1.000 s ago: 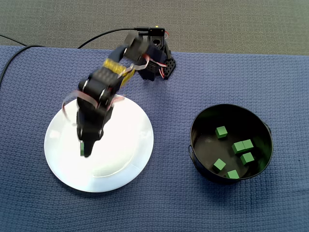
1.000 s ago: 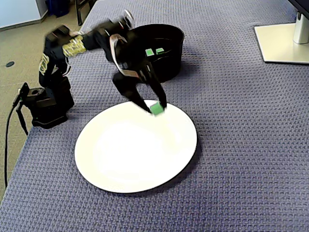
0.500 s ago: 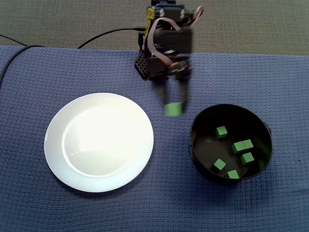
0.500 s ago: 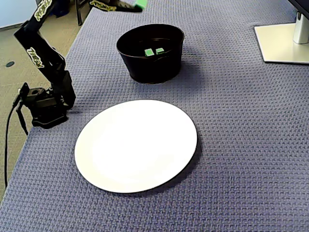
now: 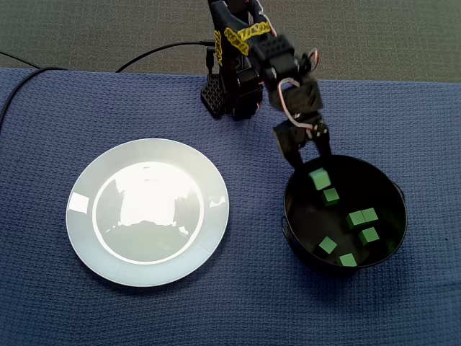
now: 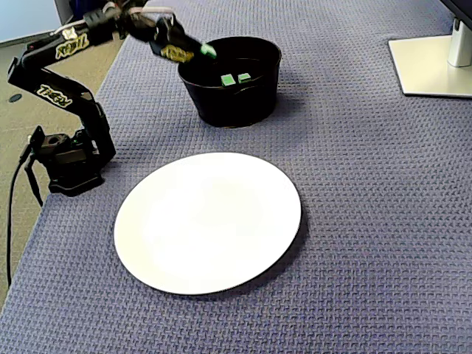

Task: Pick up the items on the white plate and put them in the black container.

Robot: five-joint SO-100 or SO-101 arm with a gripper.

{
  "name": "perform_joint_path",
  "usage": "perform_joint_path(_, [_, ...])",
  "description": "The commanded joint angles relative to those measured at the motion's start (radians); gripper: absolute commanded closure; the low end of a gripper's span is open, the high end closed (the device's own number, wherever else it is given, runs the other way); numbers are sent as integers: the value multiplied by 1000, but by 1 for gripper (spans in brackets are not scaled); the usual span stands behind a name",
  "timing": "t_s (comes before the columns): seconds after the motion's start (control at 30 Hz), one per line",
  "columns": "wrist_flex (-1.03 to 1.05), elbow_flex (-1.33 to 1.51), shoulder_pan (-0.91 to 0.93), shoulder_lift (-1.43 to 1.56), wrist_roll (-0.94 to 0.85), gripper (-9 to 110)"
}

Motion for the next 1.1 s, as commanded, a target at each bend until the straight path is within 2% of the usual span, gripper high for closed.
perform_joint_path(0.0, [-291, 262, -35, 60, -37, 102])
perform_joint_path(0.1, [-449, 376, -49, 91, 20, 98])
perform_joint_path(0.2, [-439, 362, -49, 129, 61, 80])
perform_joint_path(0.4, [-402, 255, 9, 198, 98, 82])
perform_joint_path(0.6, [-193, -9, 129, 302, 38, 81])
perform_joint_path(0.67, [-112, -75, 195, 380, 18, 86])
perform_joint_path(0.7, [-37, -110, 225, 414, -25, 90])
perform_joint_path(0.8, [207, -193, 318, 508, -138, 90])
perform_joint_path(0.97, [532, 25, 382, 749, -377, 89])
perform_joint_path(1.07, [641, 233, 433, 874, -410, 90])
